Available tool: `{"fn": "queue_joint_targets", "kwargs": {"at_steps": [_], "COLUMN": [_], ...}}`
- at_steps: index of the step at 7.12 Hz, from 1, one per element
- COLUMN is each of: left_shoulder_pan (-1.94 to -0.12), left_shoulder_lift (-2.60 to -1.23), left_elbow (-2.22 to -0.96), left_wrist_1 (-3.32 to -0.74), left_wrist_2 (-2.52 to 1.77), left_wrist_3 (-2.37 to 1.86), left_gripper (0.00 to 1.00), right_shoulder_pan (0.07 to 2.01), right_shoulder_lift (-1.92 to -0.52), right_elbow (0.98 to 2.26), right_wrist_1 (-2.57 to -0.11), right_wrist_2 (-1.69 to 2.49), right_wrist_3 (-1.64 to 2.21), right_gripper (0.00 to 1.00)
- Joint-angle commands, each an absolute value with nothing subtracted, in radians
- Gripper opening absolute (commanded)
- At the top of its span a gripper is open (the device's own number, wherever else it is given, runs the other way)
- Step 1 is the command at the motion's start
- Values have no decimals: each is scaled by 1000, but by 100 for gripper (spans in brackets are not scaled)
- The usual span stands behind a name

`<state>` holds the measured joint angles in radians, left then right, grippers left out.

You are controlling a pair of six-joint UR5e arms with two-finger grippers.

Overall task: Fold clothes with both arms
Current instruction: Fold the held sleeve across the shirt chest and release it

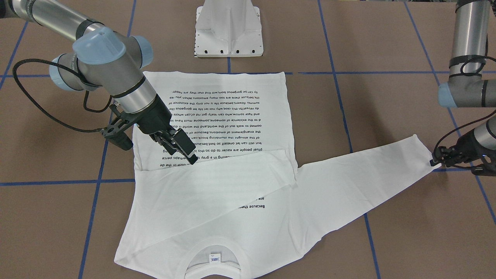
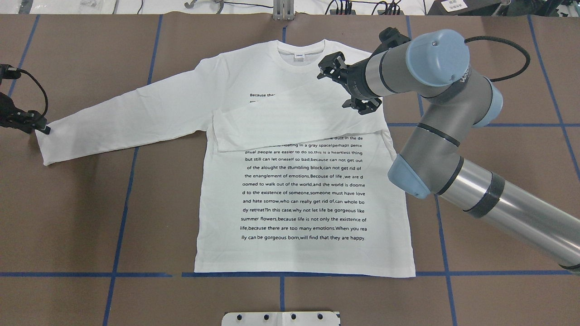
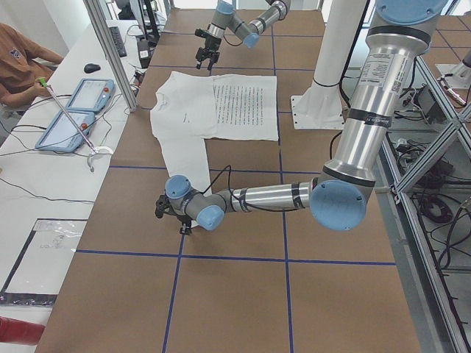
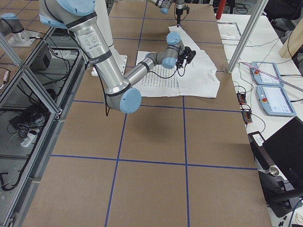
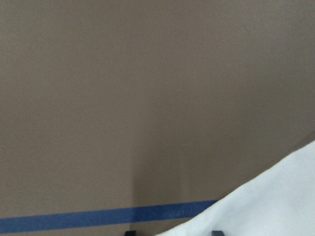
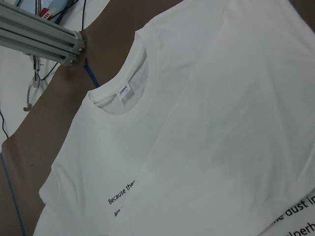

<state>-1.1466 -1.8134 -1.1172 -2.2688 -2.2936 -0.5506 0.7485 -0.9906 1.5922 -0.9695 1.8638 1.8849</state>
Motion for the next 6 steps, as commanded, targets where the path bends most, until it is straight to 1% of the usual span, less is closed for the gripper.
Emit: {"fn": "queue_joint_targets", "kwargs": {"at_steps": [1, 2, 4, 5, 6], "left_shoulder_pan": [-1140, -1140, -1140, -1140, -1141], "left_shoulder_lift": [-1812, -1812, -1810, -1809, -1807], "left_elbow": [-1123, -1141, -1167, -1213, -1292], "left_wrist_1": [-2269, -2267, -2275, -2264, -2255], "left_wrist_2": [-2295, -2315, -2358, -2409, -2477], "left_wrist_3": [-554, -549, -549, -554, -578], "left_gripper": [21, 0, 0, 0, 0], "right_shoulder_pan": [750, 750, 750, 755, 793], "right_shoulder_lift": [-991, -991, -1000, -1008, -1055], "right_elbow": [1592, 1592, 1592, 1598, 1639], "right_wrist_1": [-969, -969, -969, -969, -968], "right_wrist_2": [1864, 1864, 1864, 1867, 1912], "right_wrist_3": [1885, 1885, 1887, 1885, 1882], "right_gripper": [96, 96, 96, 96, 96]}}
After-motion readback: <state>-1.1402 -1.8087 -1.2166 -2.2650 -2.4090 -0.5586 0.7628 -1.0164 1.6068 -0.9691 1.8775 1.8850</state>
